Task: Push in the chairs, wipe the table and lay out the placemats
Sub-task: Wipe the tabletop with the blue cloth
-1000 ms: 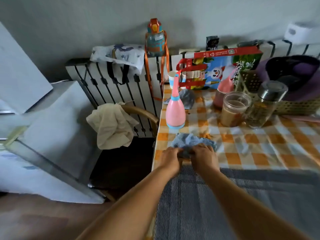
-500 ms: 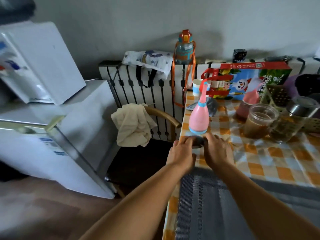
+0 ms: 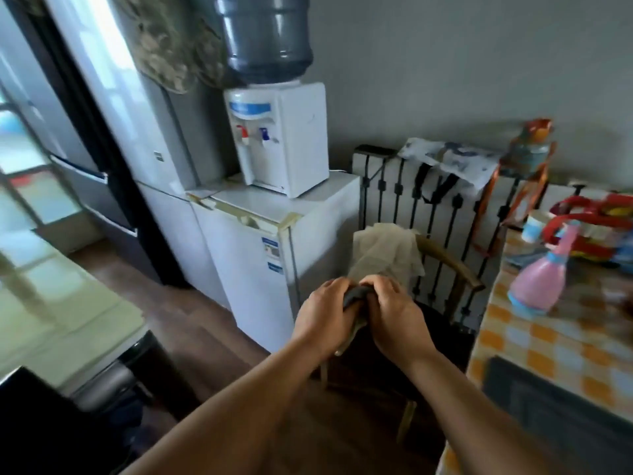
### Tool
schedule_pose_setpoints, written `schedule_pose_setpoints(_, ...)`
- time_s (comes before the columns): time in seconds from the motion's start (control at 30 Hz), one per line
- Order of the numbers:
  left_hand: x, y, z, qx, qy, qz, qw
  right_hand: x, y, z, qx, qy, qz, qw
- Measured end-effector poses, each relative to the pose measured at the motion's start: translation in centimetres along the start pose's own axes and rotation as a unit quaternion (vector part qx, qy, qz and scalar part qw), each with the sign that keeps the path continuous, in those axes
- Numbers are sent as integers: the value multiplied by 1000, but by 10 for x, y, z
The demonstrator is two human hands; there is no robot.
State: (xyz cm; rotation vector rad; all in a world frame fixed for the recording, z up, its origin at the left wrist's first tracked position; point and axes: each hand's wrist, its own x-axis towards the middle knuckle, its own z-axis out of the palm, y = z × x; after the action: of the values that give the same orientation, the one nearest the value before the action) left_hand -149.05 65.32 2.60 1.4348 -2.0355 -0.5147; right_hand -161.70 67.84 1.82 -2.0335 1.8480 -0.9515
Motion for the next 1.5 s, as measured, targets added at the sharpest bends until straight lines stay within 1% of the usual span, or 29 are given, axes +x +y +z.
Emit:
schedule_pose_setpoints(0.03,-31,-34,-46,7,30,-37,999,-5,-54,27,8,-24,-38,999)
schedule_pose_setpoints(0.13,-64,-58,-91,-2,62,-63,996,-10,-102,52,23,-39,-86,995)
schedule_pose_setpoints(0.17,-91,-75,-125,-1,85,-81,993,-15,-139,71,34,-46,-122,991)
schedule_pose_setpoints(0.2,-110,-89,-145,-1,107,-86,991,-21,-166,82,42,-58,-141,987)
schedule_pose_setpoints(0.3,-183,-129,-223,12,166,-141,976,-47,-264,122,93,-84,-206,970)
schedule_pose_setpoints(0.4,-264,-170,-301,51,232,-181,954,-84,-368,162,135,-143,-261,945)
schedule_pose_setpoints(0.47,-306,-188,-340,65,268,-197,941,-105,-418,183,154,-150,-305,928)
schedule_pose_setpoints(0.5,-332,-198,-361,68,286,-218,931,-118,-446,196,168,-151,-331,916)
schedule_pose_setpoints(0.57,-378,-216,-395,71,324,-256,908,-144,-498,216,179,-171,-370,895)
schedule_pose_setpoints(0.67,-437,-237,-432,79,371,-293,878,-176,-559,241,189,-208,-413,866)
schedule_pose_setpoints(0.8,-498,-257,-466,86,380,-331,859,-206,-620,276,202,-229,-460,834)
schedule_pose_setpoints(0.93,-552,-294,-501,133,394,-384,824,-234,-681,326,207,-274,-507,791)
schedule_pose_setpoints(1.07,-593,-340,-535,136,397,-453,786,-255,-737,381,221,-320,-533,751)
schedule_pose_setpoints(1.2,-621,-367,-565,104,385,-488,776,-270,-787,421,237,-351,-539,728)
schedule_pose_setpoints(1.33,-647,-386,-590,98,410,-510,750,-290,-830,449,244,-359,-552,712)
schedule_pose_setpoints(1.37,-663,-392,-592,96,416,-527,735,-307,-842,460,238,-374,-558,701)
schedule_pose_setpoints(1.5,-705,-407,-606,109,432,-560,698,-343,-869,482,223,-410,-569,677)
